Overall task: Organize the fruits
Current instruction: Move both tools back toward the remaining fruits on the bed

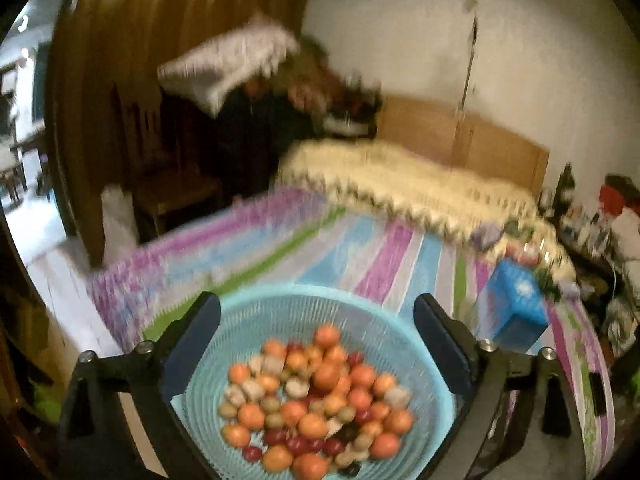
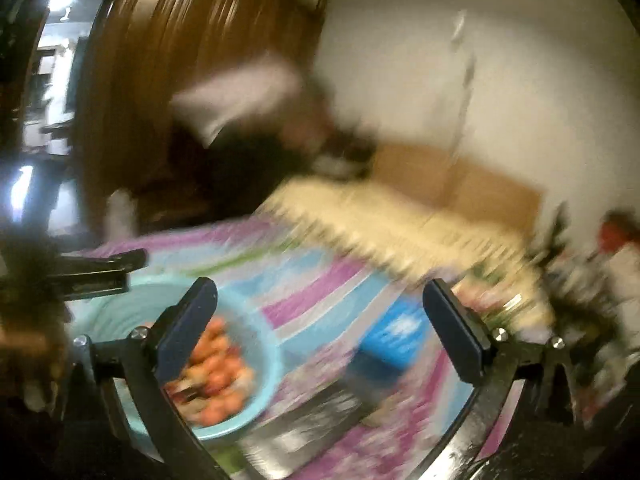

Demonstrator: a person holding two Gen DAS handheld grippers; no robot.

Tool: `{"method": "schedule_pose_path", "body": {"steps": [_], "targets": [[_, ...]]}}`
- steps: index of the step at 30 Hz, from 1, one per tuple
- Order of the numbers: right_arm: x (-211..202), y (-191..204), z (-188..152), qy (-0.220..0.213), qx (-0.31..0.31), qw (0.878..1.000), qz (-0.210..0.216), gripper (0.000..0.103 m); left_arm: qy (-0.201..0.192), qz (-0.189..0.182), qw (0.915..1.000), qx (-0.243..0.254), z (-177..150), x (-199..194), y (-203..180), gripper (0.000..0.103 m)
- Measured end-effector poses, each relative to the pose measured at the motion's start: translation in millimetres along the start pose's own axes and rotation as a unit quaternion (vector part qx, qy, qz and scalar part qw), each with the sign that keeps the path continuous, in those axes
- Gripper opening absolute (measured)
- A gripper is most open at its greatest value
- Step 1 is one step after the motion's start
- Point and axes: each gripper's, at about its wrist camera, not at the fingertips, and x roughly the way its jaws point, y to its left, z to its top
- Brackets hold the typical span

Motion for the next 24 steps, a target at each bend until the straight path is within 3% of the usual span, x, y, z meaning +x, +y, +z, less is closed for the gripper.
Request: {"method": "schedule_pose_path", "body": {"steps": [2,4,11,13,16,20,24], "targets": [[-29,-9,2,-0.039,-0.022,0.998,-0.050,0.103,-0.045,0.012,0.9988,0.014,6,-25,-14,0.101],[-53,-20,-1,-0.064,-0.029,0.995,-0.073,0.103,-0.086,0.007,0.9960,0.025,11,-48,-28,0.103],[-106,-83,-42,-0.081,0.047,0.990,-0.102,0.103,-0.140,-0.052,0.9853,0.082,5,-102,-96,0.103],[-113,-102,-64,-0.068,0.069,0.988,-0.118,0.103,-0.143,-0.094,0.9791,0.110,-9,-108,-129,0.103],[-109,-127,-100,-0.010,0.084,0.987,-0.135,0.103,-0.111,-0.167,0.9667,0.159,-38,-93,-180,0.103],[-92,-160,-150,0.082,0.108,0.975,-0.176,0.103,0.029,-0.261,0.9446,0.197,-97,-28,-257,0.103],[-83,-189,-195,0.148,0.147,0.962,-0.175,0.092,0.156,-0.283,0.9201,0.222,-177,49,-313,0.102]]}}
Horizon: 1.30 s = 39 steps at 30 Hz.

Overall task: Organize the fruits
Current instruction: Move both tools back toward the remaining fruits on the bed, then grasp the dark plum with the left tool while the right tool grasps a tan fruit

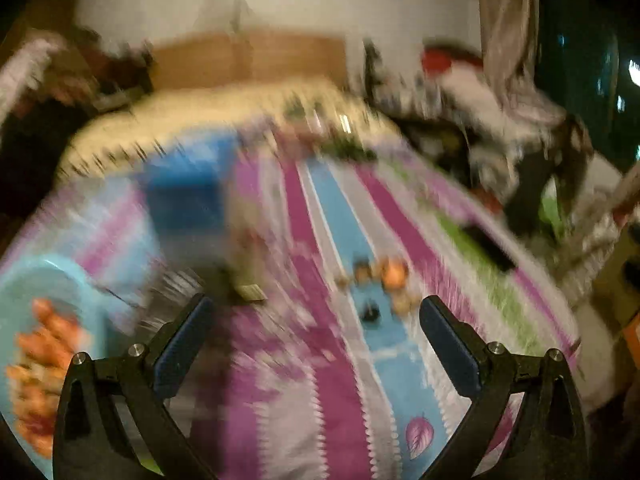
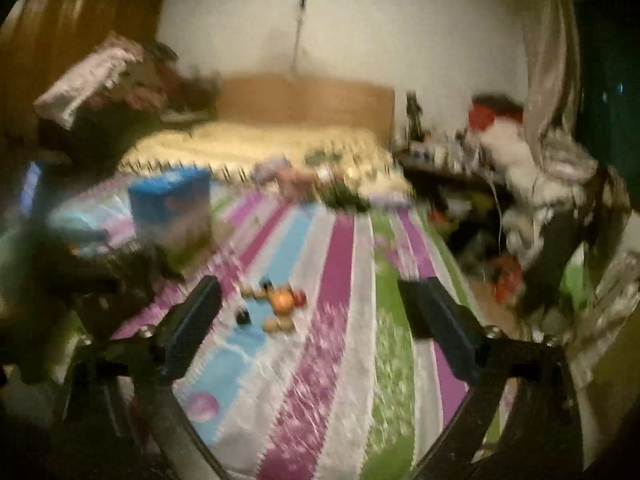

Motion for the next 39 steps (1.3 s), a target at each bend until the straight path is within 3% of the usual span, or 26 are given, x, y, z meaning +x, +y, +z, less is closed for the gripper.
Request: {"method": "schedule_pose_path", "body": {"steps": [2,5,11,17,19,21,23,25,28,33,39], "targets": [[20,-9,-8,0.032,0.009,0.999,0.006,0.085,0.035,-0.012,0.9993,0.000,-15,40,-9,0.094],[35,-24,-23,0.070,0.021,0.997,0.025,0.075,0.081,-0.059,0.9943,-0.035,-30,93,-12,0.064],[62,-41,-40,0.100,0.046,0.993,0.047,0.074,0.098,-0.088,0.9907,-0.034,-32,139,-32,0.056],[85,-45,-50,0.120,0.062,0.988,0.070,0.073,0.105,-0.086,0.9904,-0.028,-26,164,-41,0.056],[91,-46,-54,0.123,0.068,0.987,0.080,0.067,0.107,-0.084,0.9903,-0.029,-25,168,-40,0.050],[98,-47,-57,0.128,0.075,0.984,0.095,0.063,0.111,-0.080,0.9901,-0.030,-25,170,-38,0.034],[112,-49,-62,0.134,0.084,0.981,0.113,0.058,0.111,-0.092,0.9889,-0.037,-25,168,-34,0.026],[131,-46,-67,0.151,0.081,0.976,0.137,0.049,0.108,-0.084,0.9901,-0.029,-24,163,-35,0.026],[162,-34,-74,0.175,0.035,0.970,0.163,0.044,0.106,-0.080,0.9904,-0.039,-24,156,-25,0.026],[202,-14,-78,0.191,-0.061,0.961,0.192,0.043,0.111,-0.081,0.9890,-0.055,-27,157,-13,0.026],[222,-6,-82,0.205,-0.111,0.945,0.231,0.042,0.113,-0.086,0.9881,-0.058,-29,163,-13,0.026]]}}
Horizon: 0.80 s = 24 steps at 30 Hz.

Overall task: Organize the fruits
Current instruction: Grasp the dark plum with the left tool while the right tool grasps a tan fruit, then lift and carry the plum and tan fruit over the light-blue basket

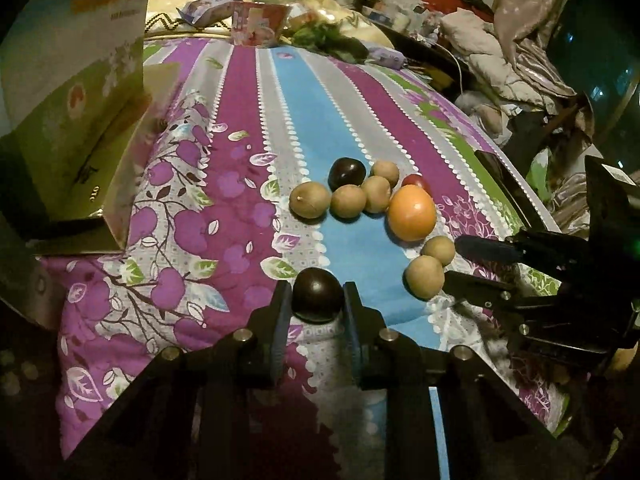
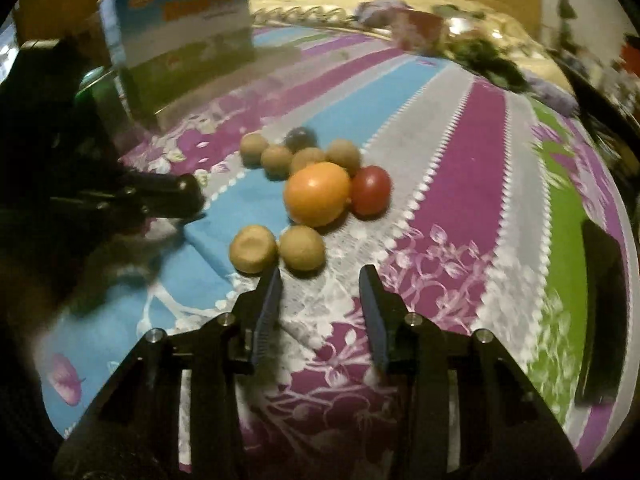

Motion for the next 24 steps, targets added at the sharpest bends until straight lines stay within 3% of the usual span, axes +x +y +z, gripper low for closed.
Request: {"method": "schedule_pose_path", "body": {"steps": [6,10,14,20,24], "targets": [[10,1,9,0.004,-0.019,1.000,0.012,0.042,0.002,-0.004,1.0000,0.001,1,3,0,0.026],[14,0,12,0.007,-0.022,1.000,0.007,0.027,0.001,-0.003,1.0000,0.002,2,4,-1,0.026],[10,2,8,0.005,-0.006,1.000,-0.009,0.025,0.001,0.004,1.0000,0.005,4,5,-2,0.026],[-18,0,7,-0.024,0.077,0.995,-0.057,0.025,-0.015,0.034,0.9993,-0.011,10,-9,-5,0.026],[-54,-1,11,-0.050,0.153,0.980,-0.121,0.025,-0.028,0.080,0.9963,-0.016,19,-38,-7,0.026]]}}
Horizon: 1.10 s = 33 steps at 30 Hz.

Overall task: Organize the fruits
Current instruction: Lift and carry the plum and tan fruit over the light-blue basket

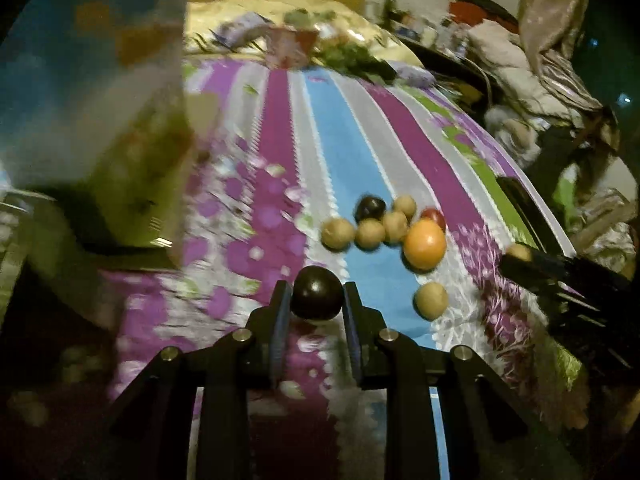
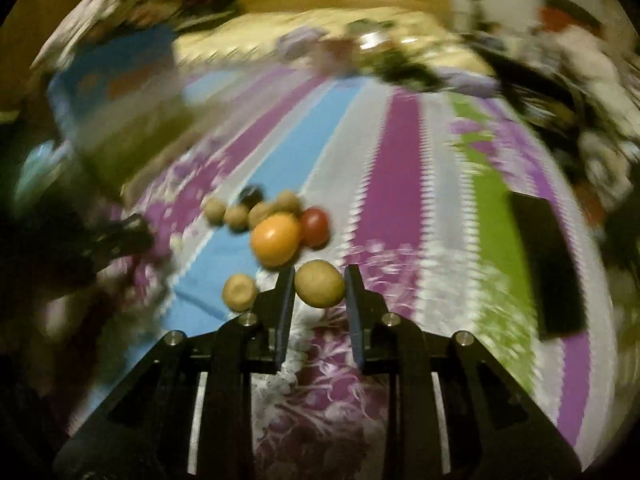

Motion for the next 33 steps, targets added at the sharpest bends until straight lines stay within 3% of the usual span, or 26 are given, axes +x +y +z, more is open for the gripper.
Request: {"method": "schedule_pose_path", "body": {"steps": [5,15,25,33], "targets": [[-39,-6,11,-0.029,0.062,0.997,-0.032,0.025,-0.031,0.035,0.9988,-0.012,15,-48,4,0.026],[-86,27,33,-0.061,0.048,0.996,-0.039,0.025,-0.070,0.043,0.9964,-0.022,28,-126,15,0.026],[-109,82,57,-0.079,0.015,0.997,-0.019,0.025,-0.104,0.071,0.9905,-0.056,28,-193,64,0.026],[-117,152,83,-0.088,-0.016,0.995,0.034,0.025,-0.122,0.099,0.9832,-0.093,21,-239,118,0.026]]}}
